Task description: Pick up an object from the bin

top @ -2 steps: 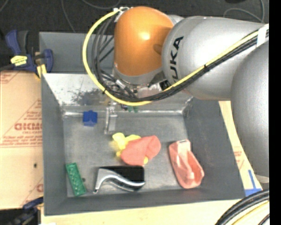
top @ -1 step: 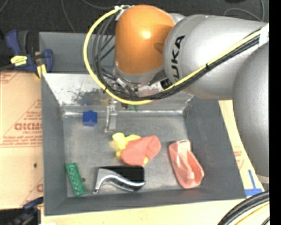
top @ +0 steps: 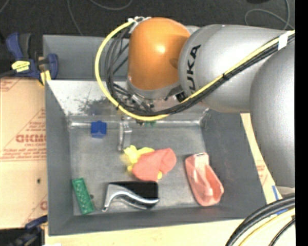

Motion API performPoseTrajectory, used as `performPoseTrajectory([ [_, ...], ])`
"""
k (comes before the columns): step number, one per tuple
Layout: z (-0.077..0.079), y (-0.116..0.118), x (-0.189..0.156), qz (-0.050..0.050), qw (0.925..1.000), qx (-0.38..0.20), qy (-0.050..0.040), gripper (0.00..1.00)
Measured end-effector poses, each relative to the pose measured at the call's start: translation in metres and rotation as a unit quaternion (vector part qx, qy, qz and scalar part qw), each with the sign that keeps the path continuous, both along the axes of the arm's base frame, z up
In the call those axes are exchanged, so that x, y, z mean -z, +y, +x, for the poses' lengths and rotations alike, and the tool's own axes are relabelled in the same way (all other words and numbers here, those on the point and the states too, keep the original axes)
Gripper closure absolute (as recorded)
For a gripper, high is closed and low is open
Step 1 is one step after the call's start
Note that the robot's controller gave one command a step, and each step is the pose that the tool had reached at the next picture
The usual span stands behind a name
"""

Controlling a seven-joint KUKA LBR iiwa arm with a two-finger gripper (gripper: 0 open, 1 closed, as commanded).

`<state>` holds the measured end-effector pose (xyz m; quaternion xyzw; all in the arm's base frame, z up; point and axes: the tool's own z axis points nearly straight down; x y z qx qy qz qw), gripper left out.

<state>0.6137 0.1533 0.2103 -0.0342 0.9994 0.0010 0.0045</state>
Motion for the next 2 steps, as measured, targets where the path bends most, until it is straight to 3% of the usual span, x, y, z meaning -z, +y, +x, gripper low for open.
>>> performPoseTrajectory([
  [1,-0.034,-0.036,0.061,0.000,0.9999,-0.011,0.0006,0.00],
  [2,-0.031,-0.044,0.093,-0.002,0.9978,-0.067,0.0019,0.00],
])
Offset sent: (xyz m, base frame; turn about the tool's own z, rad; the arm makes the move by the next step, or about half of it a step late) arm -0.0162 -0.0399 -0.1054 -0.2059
